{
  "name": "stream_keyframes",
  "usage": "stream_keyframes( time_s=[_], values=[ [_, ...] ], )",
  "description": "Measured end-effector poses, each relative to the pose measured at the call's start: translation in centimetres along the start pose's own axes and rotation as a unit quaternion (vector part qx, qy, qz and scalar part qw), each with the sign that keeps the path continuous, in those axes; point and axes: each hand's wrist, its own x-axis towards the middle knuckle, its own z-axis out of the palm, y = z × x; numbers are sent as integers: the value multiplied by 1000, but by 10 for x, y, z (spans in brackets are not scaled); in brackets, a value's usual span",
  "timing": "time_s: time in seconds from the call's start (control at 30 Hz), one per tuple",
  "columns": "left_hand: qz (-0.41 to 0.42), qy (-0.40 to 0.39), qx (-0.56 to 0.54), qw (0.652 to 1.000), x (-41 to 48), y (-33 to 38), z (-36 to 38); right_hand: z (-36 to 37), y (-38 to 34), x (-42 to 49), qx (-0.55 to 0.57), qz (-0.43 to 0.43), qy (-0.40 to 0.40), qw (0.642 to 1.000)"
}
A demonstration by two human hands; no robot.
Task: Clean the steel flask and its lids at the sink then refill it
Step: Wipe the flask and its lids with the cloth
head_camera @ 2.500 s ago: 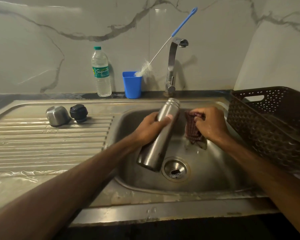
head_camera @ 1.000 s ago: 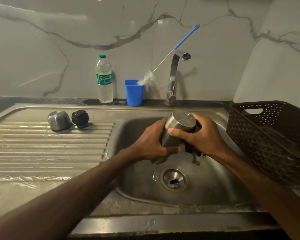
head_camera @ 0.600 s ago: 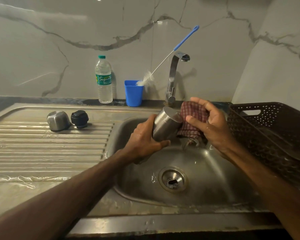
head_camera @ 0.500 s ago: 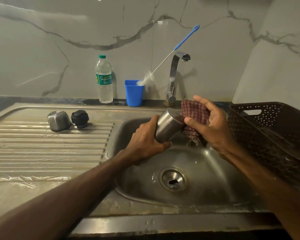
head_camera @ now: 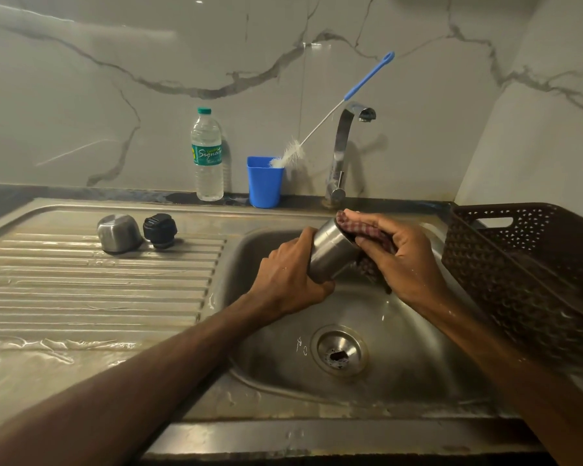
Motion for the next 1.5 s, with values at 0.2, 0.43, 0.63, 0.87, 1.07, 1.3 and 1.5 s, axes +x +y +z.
stream_keyframes(
  time_s=[0.2, 0.43, 0.63, 0.87, 1.07, 1.3, 1.5],
  values=[
    [-53, 11, -28, 998, 2, -10, -3, 0, -8, -6, 7, -26, -30, 999],
    [-4, 8, 16, 1000, 1, -5, 0, -5, 4, -3, -58, -5, 18, 998],
    [-42, 25, 14, 999, 4, -6, -3, -5, -3, -3, -20, -34, 22, 999],
    [-53, 21, 24, 998, 6, -5, -5, -5, -8, -7, -50, -58, 18, 997],
    [-34, -1, 54, 998, 6, -6, -1, -2, -1, -7, -94, -23, 17, 995],
    [-4, -20, 60, 998, 7, -5, 0, -6, 3, -2, -94, -28, 20, 995],
    [2, -16, 50, 999, 7, -7, -1, -10, -3, -5, -38, -15, -7, 999]
  ],
)
